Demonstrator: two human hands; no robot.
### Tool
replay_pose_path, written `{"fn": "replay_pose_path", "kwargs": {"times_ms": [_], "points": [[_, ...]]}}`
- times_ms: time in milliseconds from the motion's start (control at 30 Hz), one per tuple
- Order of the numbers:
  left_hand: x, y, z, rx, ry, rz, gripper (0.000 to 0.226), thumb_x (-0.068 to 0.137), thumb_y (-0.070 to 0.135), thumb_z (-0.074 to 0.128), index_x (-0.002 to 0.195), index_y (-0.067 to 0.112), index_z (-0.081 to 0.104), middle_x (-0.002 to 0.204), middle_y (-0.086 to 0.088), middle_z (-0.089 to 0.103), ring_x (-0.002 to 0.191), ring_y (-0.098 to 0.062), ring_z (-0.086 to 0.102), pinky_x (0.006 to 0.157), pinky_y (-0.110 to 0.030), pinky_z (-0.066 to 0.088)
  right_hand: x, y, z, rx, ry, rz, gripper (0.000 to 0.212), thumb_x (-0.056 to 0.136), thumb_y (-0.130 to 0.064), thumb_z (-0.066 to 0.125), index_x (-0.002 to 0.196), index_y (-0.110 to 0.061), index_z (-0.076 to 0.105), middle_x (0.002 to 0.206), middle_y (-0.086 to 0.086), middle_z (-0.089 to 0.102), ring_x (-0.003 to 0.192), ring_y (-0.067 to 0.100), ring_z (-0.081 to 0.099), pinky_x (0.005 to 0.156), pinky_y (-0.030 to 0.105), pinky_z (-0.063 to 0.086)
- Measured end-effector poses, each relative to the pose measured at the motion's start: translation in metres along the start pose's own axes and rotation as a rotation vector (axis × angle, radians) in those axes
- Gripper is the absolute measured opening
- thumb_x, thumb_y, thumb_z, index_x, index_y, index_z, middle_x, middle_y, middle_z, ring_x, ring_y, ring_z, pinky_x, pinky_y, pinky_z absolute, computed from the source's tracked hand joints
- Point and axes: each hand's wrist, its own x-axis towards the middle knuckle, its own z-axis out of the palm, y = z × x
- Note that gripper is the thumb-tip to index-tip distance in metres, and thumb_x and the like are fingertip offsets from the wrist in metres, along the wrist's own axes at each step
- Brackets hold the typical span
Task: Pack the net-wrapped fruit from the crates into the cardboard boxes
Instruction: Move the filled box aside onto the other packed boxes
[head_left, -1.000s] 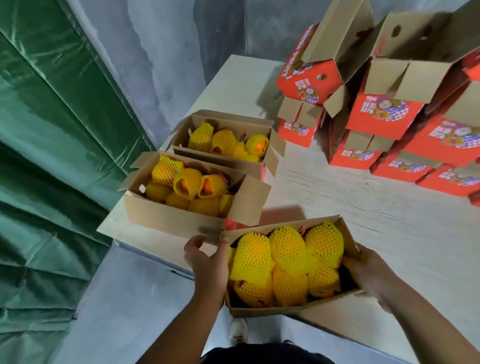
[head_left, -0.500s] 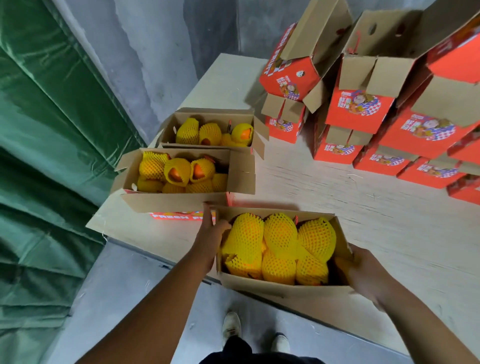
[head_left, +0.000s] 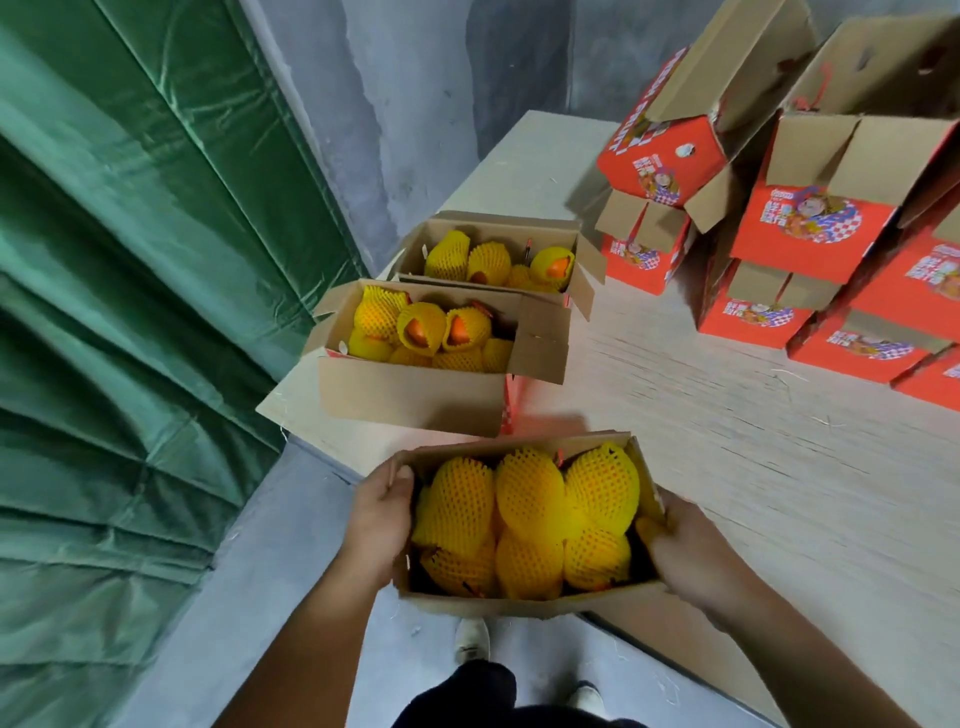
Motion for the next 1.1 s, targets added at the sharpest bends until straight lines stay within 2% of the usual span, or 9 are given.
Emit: {"fn": "replay_pose_path", "kwargs": {"times_ms": [100,167,300,400,467,533,633,867,1100], "points": [[0.031,0.002,-0.028,0.020,0.115,0.030,0.025,0.109,0.013,0.050,0.106,0.012,0.075,0.098,-0.008,0.077,0.090,-0.018,0.065,0.088,-0.035,0.053,0.015,-0.018,0.038,0.017,-0.020,0.001,0.034,0.101,-0.018,0.043,0.128,-0.031,0.059,0.107,0.003,0.072,0.092,0.021,0.067,0.087,0.047,0.058],[0.059,0.006,-0.048,0.064,0.162,0.054,0.025,0.107,0.010,0.053,0.102,0.011,0.077,0.082,-0.002,0.074,0.087,-0.022,0.064,0.085,-0.036,0.053,0.028,-0.034,0.061,0.035,-0.017,-0.003,0.040,0.099,-0.022,0.042,0.134,-0.033,0.057,0.114,0.005,0.072,0.099,0.023,0.067,0.093,0.047,0.057],[0.120,0.021,-0.080,0.113,0.189,0.064,0.024,0.104,0.009,0.057,0.102,0.019,0.079,0.086,0.006,0.074,0.099,-0.032,0.071,0.076,-0.027,0.054,0.061,-0.072,0.099,0.085,0.027,0.004,0.045,0.099,-0.028,0.039,0.140,-0.038,0.052,0.121,0.002,0.070,0.103,0.024,0.065,0.095,0.042,0.055],[0.162,0.035,-0.094,0.219,0.204,0.090,0.026,0.102,0.012,0.060,0.125,0.013,0.073,0.105,-0.006,0.073,0.108,-0.034,0.067,0.082,-0.032,0.053,0.079,-0.095,0.122,0.098,0.072,0.037,0.041,0.106,-0.027,0.037,0.144,-0.035,0.049,0.129,0.002,0.067,0.097,0.017,0.059,0.093,0.034,0.049],[0.182,0.043,-0.098,0.334,0.152,0.157,0.028,0.102,0.013,0.057,0.127,0.012,0.070,0.104,-0.012,0.071,0.104,-0.038,0.064,0.082,-0.039,0.049,0.084,-0.103,0.133,0.106,0.113,0.080,0.038,0.109,-0.030,0.034,0.143,-0.032,0.049,0.131,0.002,0.065,0.100,0.017,0.058,0.096,0.035,0.048],[0.198,0.048,-0.098,0.387,0.095,0.215,0.027,0.102,0.011,0.054,0.123,0.013,0.070,0.105,-0.015,0.070,0.101,-0.039,0.063,0.085,-0.045,0.050,0.085,-0.109,0.141,0.164,0.169,0.153,0.036,0.109,-0.029,0.033,0.141,-0.029,0.052,0.131,0.003,0.065,0.110,0.023,0.061,0.105,0.045,0.049],[0.220,0.054,-0.092,0.414,0.072,0.245,0.029,0.102,0.010,0.053,0.128,0.011,0.067,0.119,-0.019,0.069,0.110,-0.042,0.061,0.098,-0.054,0.050,0.086,-0.117,0.147,0.220,0.260,0.221,0.039,0.109,-0.023,0.033,0.143,-0.026,0.052,0.133,0.007,0.064,0.117,0.030,0.060,0.109,0.052,0.046],[0.255,0.077,-0.076,0.375,-0.016,0.219,0.046,0.106,0.018,0.052,0.152,0.018,0.043,0.149,-0.014,0.055,0.136,-0.042,0.050,0.114,-0.060,0.039,0.092,-0.136,0.147,0.271,0.379,0.240,0.040,0.111,-0.025,0.035,0.150,-0.025,0.046,0.147,0.005,0.056,0.132,0.029,0.055,0.117,0.050,0.040],[0.253,0.078,-0.084,0.290,-0.144,0.111,0.052,0.102,0.026,0.061,0.151,0.022,0.046,0.149,-0.015,0.054,0.135,-0.042,0.049,0.114,-0.060,0.039,0.104,-0.142,0.140,0.234,0.272,0.223,0.044,0.109,-0.046,0.036,0.150,-0.031,0.040,0.147,0.000,0.055,0.128,0.025,0.057,0.112,0.043,0.046]]}}
